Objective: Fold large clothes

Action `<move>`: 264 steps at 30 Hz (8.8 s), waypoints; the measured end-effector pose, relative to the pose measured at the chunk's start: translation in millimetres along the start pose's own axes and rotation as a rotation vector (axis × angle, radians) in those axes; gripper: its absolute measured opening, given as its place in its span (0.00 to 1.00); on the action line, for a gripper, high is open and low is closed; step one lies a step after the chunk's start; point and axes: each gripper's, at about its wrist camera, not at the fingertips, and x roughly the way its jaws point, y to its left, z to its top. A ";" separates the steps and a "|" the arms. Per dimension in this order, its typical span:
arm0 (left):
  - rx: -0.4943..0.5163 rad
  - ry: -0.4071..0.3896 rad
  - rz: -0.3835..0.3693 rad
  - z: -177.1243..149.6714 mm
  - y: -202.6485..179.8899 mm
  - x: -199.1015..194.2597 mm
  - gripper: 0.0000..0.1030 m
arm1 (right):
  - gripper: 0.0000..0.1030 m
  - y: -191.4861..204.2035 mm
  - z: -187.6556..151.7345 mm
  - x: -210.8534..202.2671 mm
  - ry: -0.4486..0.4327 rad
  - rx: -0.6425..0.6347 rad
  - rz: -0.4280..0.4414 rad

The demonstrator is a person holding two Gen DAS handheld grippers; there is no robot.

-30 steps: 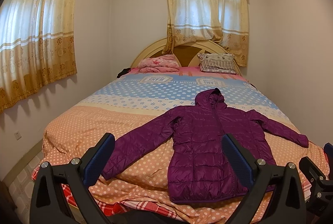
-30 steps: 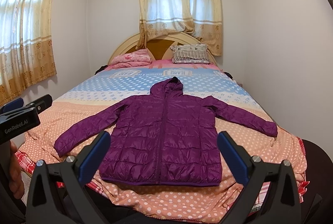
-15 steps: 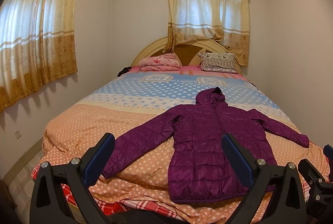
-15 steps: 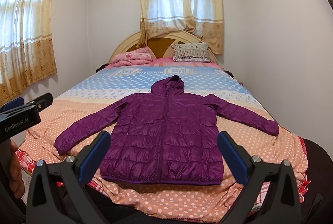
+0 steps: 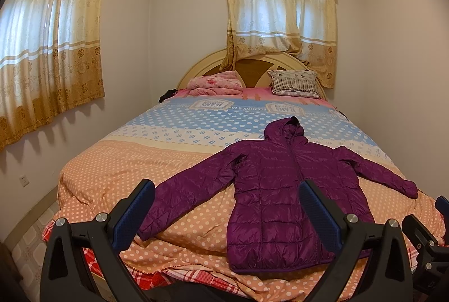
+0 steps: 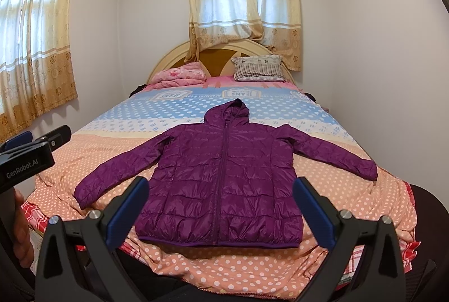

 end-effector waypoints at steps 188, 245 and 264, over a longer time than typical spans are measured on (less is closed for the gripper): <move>0.327 0.359 0.083 -43.7 -144.8 504.7 0.75 | 0.44 -209.0 29.5 487.2 0.382 0.090 -0.037; 0.047 0.466 0.450 -89.0 215.9 364.0 0.94 | 0.87 -72.1 -14.3 404.0 0.348 -0.095 0.043; -0.086 0.466 0.309 -110.1 216.2 312.8 0.05 | 0.89 -81.9 -20.3 393.4 0.316 -0.058 0.066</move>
